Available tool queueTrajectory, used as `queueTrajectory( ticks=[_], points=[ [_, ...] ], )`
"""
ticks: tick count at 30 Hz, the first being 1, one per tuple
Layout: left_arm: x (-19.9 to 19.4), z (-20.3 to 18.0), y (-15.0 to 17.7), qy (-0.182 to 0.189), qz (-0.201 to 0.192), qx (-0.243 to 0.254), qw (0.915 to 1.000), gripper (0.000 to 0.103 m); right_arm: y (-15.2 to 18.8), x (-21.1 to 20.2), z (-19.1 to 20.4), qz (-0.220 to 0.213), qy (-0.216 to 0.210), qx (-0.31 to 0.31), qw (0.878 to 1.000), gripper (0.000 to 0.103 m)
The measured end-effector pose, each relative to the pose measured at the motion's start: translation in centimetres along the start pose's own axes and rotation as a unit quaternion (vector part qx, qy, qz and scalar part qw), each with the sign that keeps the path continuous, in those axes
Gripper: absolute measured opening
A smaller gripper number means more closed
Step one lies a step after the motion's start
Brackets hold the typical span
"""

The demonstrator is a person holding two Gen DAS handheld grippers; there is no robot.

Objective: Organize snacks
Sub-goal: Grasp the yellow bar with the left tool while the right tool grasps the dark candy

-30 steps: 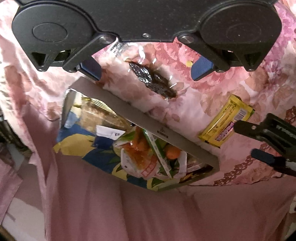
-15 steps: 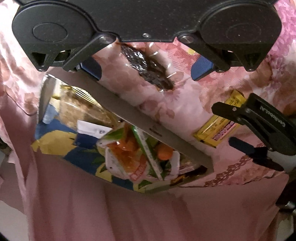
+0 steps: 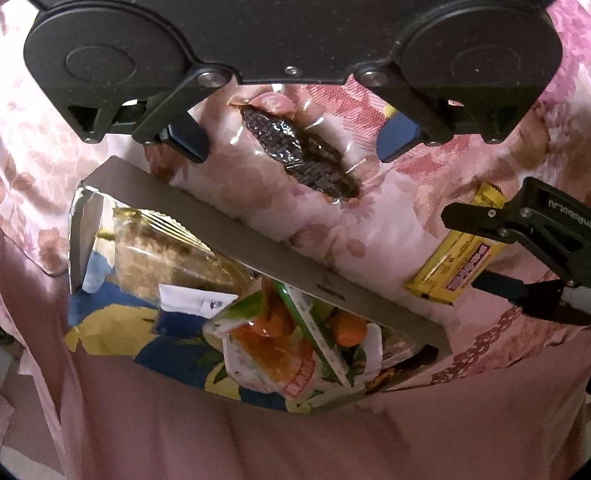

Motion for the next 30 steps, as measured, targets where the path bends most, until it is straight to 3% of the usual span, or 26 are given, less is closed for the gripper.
queueTrajectory(
  ticks=[9, 14, 19, 23, 26, 30],
  points=[
    [-0.3, 0.2, 0.0, -0.028, 0.016, 0.012, 0.9994, 0.064, 0.2, -0.3, 0.7, 0.009, 0.012, 0.025, 1.0, 0.087],
    [-0.8, 1.0, 0.1, -0.021, 0.039, -0.026, 0.9987, 0.057, 0.7, -0.8, 1.4, 0.021, 0.006, 0.047, 0.999, 0.078],
    [-1.6, 1.9, 0.8, -0.009, 0.059, -0.066, 0.996, 0.056, 1.3, -1.4, 2.3, 0.034, 0.0, 0.054, 0.998, 0.069],
    [-2.4, 2.1, 1.5, -0.002, 0.078, -0.085, 0.9934, 0.056, 1.9, -2.1, 3.5, 0.05, -0.02, 0.061, 0.997, 0.07],
    [-2.8, 2.2, 1.9, 0.0, 0.086, -0.097, 0.9916, 0.057, 2.2, -2.5, 4.8, 0.056, -0.05, 0.057, 0.996, 0.076],
    [-2.7, 2.2, 1.8, -0.003, 0.084, -0.1, 0.9914, 0.063, 1.9, -2.7, 5.7, 0.046, -0.043, 0.034, 0.997, 0.077]
  ],
)
Point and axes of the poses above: each gripper's, at about its wrist camera, not at the fingertips, and x roughly the way its jaws point, z to its left, y to its underside, the point moved 6 cm from there along x, roughly the way its jaws point, and after that the axes turned 2 degrees about x, right-handed, at the moved point
